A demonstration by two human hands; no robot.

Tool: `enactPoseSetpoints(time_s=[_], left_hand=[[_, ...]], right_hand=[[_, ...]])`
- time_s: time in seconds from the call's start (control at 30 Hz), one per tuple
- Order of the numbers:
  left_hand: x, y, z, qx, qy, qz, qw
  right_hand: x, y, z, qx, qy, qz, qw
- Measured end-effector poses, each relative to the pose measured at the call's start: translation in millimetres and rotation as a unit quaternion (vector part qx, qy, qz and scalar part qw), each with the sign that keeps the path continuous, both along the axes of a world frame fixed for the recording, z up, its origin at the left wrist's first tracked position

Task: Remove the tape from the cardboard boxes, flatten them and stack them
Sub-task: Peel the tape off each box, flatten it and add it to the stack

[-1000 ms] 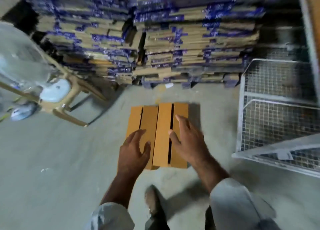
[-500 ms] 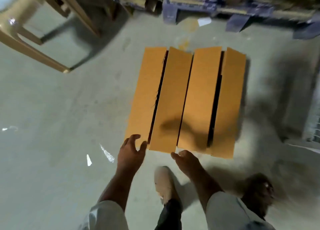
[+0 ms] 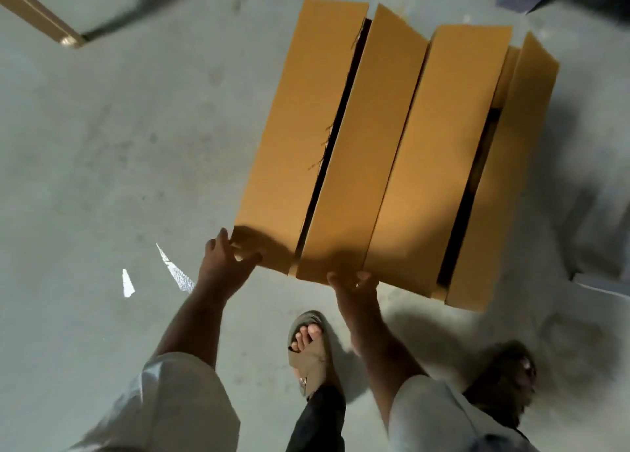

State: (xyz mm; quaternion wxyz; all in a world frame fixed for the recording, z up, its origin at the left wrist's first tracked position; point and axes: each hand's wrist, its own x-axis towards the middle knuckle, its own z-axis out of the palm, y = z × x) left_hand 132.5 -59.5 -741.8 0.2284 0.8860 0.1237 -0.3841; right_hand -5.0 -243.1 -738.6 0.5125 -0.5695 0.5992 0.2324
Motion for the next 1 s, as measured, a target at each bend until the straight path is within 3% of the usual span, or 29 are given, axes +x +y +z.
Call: enactPoseSetpoints(time_s=[0.2,0.4,0.57,0.73,1.0], left_hand=[[10,5,-11,-0.018,0.030,0.037,0.999],[6,8,32,-0.029,-0.076,0.055,0.995],[8,-3,136,-0.169,-0.112,0.174,0.964],[-16,-9,241,-0.176,-0.144,0.221,0.948],[-52,-34,431,-0.241,-0.189,0.247,0.919]], right_hand=[[7,-10,-16,0.056,0.002,-0.032,0.998],[8,5,29,-0.091,-0.014,-0.006,0.996],[20,12,127,-0.169,-0.068,0.029,0.983],[19,-4,234,-0.147,-0.142,0.034,0.978],[-2,-40,418,-0.206,-0.234,0.037,0.949]])
